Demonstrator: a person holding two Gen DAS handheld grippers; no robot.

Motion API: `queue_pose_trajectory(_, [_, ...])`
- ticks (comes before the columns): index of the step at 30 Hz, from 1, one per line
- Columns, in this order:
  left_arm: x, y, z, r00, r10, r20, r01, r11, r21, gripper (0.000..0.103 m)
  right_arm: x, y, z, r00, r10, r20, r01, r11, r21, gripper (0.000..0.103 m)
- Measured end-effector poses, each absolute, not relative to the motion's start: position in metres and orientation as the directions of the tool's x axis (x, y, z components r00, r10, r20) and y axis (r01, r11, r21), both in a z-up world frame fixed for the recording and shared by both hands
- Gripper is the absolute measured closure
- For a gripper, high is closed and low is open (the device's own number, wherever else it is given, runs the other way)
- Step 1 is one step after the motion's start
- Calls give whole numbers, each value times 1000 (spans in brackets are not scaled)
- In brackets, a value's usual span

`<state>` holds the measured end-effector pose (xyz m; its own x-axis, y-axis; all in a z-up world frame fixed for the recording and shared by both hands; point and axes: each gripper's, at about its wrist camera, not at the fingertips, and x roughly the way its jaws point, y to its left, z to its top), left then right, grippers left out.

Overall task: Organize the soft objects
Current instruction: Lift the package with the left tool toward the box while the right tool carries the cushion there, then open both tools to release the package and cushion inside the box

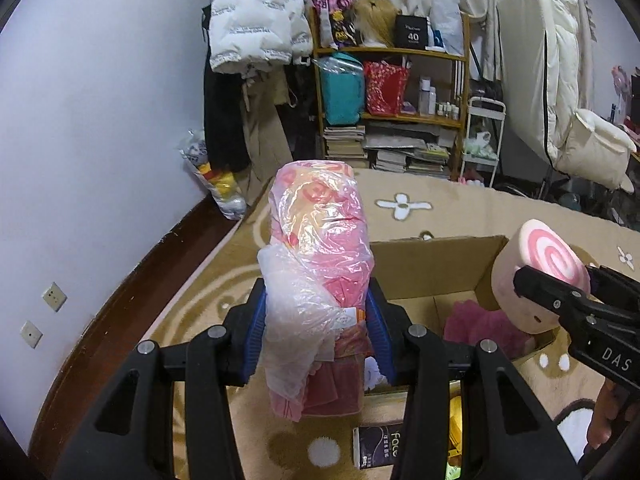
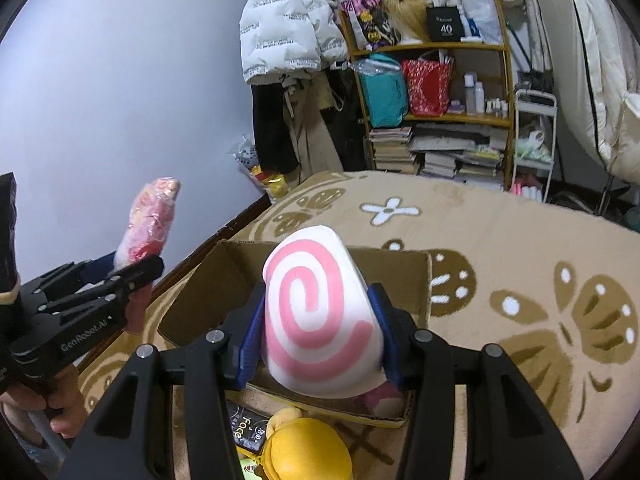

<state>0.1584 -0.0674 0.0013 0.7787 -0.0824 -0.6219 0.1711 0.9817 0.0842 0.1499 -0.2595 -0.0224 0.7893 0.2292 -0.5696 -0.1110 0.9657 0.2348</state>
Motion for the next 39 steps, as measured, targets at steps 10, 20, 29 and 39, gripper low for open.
queue_pose_trajectory(10, [172,-70,-23,721,-138,-679,213,977,28,57,166,-263,-48,747,277,-605,-134,953,270,46])
queue_pose_trajectory(20, [168,-69,-21,715,-95,-693,181,982,53,25,163,-259,-48,760,263,-594,-124,956,264,16])
queue_pose_trajectory(29, [151,-61,-7,735,-51,-676,169,979,110,9,155,-264,-37,773,246,-585,-101,958,270,0])
queue_pose_trajectory(39, [122,-51,4,738,-15,-674,161,975,154,6,135,-264,-27,765,228,-603,-74,960,269,0])
